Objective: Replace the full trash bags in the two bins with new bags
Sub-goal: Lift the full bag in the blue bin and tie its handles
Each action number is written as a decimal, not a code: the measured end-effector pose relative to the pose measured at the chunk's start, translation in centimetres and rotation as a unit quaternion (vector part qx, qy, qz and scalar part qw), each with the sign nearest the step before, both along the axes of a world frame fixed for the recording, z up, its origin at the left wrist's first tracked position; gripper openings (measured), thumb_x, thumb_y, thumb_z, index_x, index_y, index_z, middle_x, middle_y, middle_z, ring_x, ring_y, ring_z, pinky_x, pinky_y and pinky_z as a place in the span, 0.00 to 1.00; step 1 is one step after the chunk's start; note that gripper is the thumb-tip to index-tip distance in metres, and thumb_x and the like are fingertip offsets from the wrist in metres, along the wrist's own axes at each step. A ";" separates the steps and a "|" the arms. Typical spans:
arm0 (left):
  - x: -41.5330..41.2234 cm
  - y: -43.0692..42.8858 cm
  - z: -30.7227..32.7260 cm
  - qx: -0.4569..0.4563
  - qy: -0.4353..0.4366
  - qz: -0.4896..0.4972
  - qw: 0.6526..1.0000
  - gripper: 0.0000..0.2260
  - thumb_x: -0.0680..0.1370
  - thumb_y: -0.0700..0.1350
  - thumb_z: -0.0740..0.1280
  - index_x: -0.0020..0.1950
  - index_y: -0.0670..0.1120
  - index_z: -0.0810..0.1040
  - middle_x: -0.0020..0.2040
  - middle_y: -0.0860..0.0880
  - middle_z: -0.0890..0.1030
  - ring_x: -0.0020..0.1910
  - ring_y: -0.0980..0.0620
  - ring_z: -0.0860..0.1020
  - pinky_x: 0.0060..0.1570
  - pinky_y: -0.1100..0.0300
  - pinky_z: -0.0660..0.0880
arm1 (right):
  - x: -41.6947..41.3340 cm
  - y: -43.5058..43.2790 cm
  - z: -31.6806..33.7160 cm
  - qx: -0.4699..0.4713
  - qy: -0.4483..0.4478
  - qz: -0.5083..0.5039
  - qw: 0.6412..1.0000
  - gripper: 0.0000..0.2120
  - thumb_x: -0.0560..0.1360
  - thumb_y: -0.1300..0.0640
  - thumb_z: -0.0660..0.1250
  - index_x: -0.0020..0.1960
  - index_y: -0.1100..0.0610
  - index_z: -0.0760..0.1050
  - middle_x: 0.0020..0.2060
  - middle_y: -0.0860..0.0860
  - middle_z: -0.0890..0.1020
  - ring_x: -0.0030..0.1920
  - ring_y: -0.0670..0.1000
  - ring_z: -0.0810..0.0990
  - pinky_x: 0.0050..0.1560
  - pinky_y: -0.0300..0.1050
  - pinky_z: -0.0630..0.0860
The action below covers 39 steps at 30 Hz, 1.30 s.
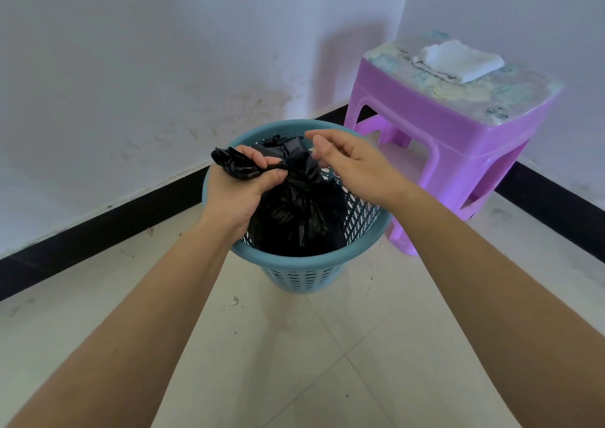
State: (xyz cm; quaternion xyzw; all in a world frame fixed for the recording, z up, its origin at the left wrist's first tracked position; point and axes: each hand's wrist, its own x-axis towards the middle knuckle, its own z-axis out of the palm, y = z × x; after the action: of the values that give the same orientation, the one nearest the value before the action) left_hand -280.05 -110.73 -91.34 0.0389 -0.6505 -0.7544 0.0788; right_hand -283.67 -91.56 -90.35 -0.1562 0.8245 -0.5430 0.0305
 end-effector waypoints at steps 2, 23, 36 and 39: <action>0.2 0.1 0.0 -0.019 0.009 -0.011 1.000 0.16 0.69 0.26 0.72 0.37 0.46 0.73 0.44 0.45 0.85 0.49 0.47 0.84 0.54 0.53 0.79 | 0.3 -0.4 0.3 0.013 0.027 0.028 0.999 0.11 0.81 0.51 0.65 0.60 0.50 0.80 0.46 0.40 0.82 0.47 0.35 0.79 0.56 0.32 0.73; -1.8 -1.3 0.2 -0.024 -0.084 0.064 0.994 0.01 0.82 0.39 0.57 0.54 0.43 0.66 0.25 0.53 0.63 0.24 0.54 0.65 0.35 0.55 0.77 | 0.2 0.3 -1.9 0.300 0.071 -0.096 0.946 0.11 0.84 0.47 0.55 0.51 0.55 0.67 0.40 0.50 0.76 0.44 0.57 0.77 0.45 0.50 0.70; -1.0 -2.1 11.2 -0.133 -0.247 -0.093 0.955 0.18 0.80 0.56 0.64 0.70 0.59 0.69 0.60 0.57 0.79 0.56 0.56 0.79 0.54 0.54 0.77 | 0.2 -2.0 11.3 0.039 0.010 -0.159 0.986 0.09 0.85 0.50 0.54 0.51 0.54 0.66 0.38 0.58 0.76 0.43 0.61 0.79 0.49 0.64 0.78; -0.3 -2.4 18.0 -0.141 -0.222 -0.066 0.963 0.20 0.79 0.54 0.67 0.70 0.59 0.68 0.61 0.56 0.79 0.57 0.52 0.80 0.57 0.47 0.78 | 0.2 -2.2 18.7 0.021 -0.009 -0.153 0.988 0.08 0.84 0.48 0.54 0.48 0.49 0.66 0.39 0.57 0.76 0.44 0.61 0.80 0.49 0.67 0.78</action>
State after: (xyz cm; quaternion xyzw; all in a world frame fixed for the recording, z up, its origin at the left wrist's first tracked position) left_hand -280.39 -113.11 -73.39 0.1509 -0.7524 -0.6313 -0.1123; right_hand -283.44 -93.80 -71.65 -0.0222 0.8496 -0.5253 -0.0419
